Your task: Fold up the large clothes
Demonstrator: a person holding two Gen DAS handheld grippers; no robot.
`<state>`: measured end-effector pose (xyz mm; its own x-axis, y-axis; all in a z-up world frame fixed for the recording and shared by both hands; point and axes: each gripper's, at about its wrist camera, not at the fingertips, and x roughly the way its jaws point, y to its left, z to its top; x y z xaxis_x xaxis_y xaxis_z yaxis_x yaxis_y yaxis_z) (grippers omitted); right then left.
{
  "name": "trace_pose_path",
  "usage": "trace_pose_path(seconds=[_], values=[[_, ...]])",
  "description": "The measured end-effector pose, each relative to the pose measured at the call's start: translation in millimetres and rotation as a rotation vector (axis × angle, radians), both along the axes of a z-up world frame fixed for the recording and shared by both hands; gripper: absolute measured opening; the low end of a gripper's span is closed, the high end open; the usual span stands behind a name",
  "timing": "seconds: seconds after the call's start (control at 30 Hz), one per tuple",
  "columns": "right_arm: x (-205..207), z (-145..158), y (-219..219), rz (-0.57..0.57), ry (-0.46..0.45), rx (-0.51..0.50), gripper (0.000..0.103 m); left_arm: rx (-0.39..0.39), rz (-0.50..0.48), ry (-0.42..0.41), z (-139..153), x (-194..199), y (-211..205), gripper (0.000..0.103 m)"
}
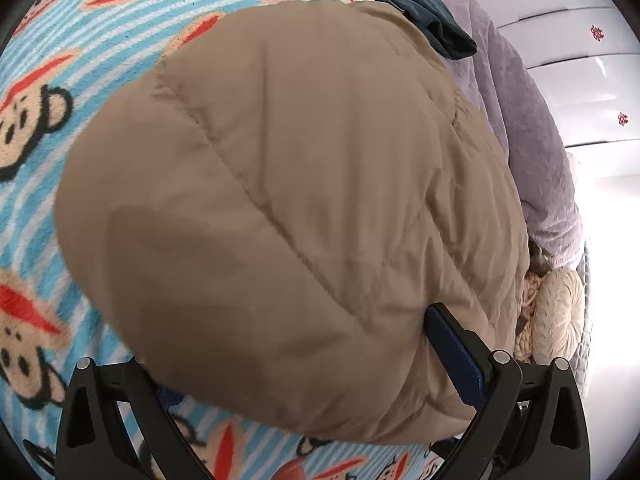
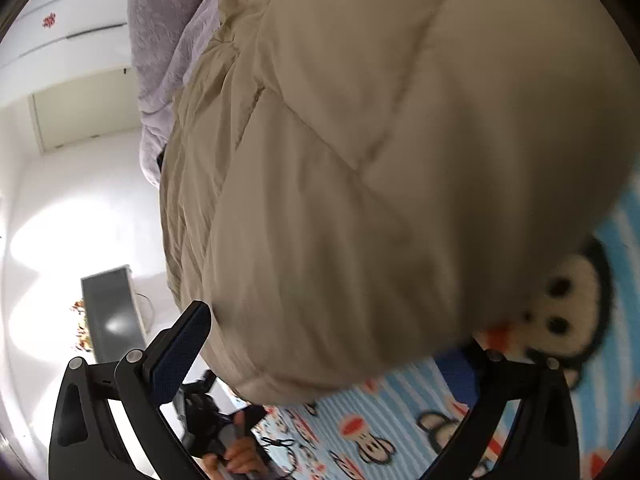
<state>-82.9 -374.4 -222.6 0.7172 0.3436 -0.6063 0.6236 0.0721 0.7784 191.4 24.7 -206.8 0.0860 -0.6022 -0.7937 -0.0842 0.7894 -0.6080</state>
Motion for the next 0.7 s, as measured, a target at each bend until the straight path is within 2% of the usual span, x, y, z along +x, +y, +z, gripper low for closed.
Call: trace_pose_path(seconds=[0.1,0.27,0.33,0.37,0.4,0.43,0.5,0.6,0.7], values=[[12.3,3.0,0.1,0.008,-0.017,-0.03,0.103,0.02,0.002,-0.021,1.1,-8.7,-3.0,0.102],[28.5,2.0,-3.9,0.052,0.047,-0.069,0.103,0.099,-0.015,-0.033,1.1,-4.9,-20.6,0.102],[29.1,3.3,-8.1,0.046,0.063,-0.069,0.103,0.098,-0.016,-0.046,3.6,-4.9,-21.9,0.088],[28.7,4.5,-7.6,0.042,0.071,-0.074,0.101,0.095,-0.033,-0.066,6.4,-6.1,-21.1,0.074],[27.1,6.1,-6.6,0.042,0.081,-0.081,0.093,0.1,-0.048,-0.082,9.3,-6.4,-24.6,0.061],[26.7,6.8,-5.7,0.048,0.093,-0.088,0.086,0.102,-0.063,-0.098,12.7,-7.2,-26.5,0.055],[23.9,9.0,-3.9,0.051,0.074,-0.087,0.057,0.098,-0.097,-0.131,19.8,-11.7,-27.7,0.035],[22.6,21.1,-0.9,0.069,0.055,-0.136,0.038,0.089,-0.126,-0.17,29.9,-18.4,-26.2,0.026],[18.2,27.3,1.7,0.077,0.038,-0.147,0.031,0.109,-0.153,-0.212,41.7,-25.4,-27.1,0.023]])
